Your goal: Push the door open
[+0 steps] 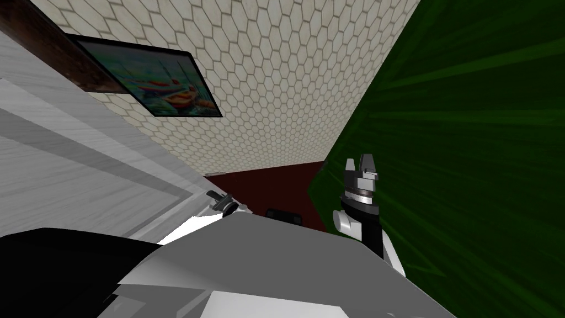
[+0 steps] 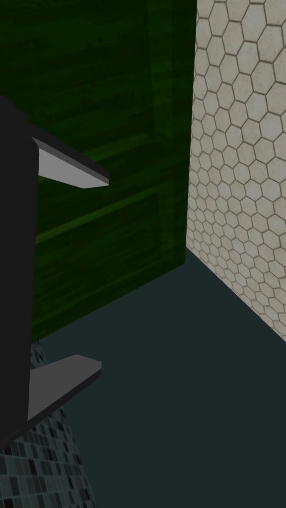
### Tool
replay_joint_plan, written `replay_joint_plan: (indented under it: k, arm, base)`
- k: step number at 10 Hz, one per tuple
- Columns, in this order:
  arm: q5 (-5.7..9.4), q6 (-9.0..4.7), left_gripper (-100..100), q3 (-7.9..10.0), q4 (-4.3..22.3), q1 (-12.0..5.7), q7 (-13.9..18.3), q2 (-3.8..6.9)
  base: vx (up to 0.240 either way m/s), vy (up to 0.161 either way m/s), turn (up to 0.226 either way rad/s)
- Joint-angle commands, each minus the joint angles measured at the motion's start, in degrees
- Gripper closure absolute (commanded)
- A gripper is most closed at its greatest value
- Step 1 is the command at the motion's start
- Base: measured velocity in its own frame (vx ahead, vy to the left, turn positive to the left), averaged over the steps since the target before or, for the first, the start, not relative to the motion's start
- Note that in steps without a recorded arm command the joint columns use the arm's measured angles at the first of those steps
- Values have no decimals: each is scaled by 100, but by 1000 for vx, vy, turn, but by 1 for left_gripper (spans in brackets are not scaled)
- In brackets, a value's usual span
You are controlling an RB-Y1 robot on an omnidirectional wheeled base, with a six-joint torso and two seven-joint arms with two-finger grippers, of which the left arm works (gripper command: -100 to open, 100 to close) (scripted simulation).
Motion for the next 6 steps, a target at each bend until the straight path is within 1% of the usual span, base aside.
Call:
replay_joint_plan:
  k: [1, 2, 3, 4, 5, 6]
  arm:
    - [138, -106, 100, 191, -35, 71, -38, 6]
    - [172, -113, 100, 226, -57, 94, -51, -18]
    - [255, -131, 100, 312, -110, 151, -81, -82]
    - [307, -143, 100, 364, -143, 186, -100, -128]
    - [255, -157, 100, 299, -49, 129, -47, -102]
    - [339, -186, 100, 403, -64, 159, -76, 70]
  base:
    - [122, 95, -68]
    - [109, 109, -49]
    - [143, 109, -62]
    - [161, 114, -42]
    - [66, 55, 9]
    - [81, 58, 46]
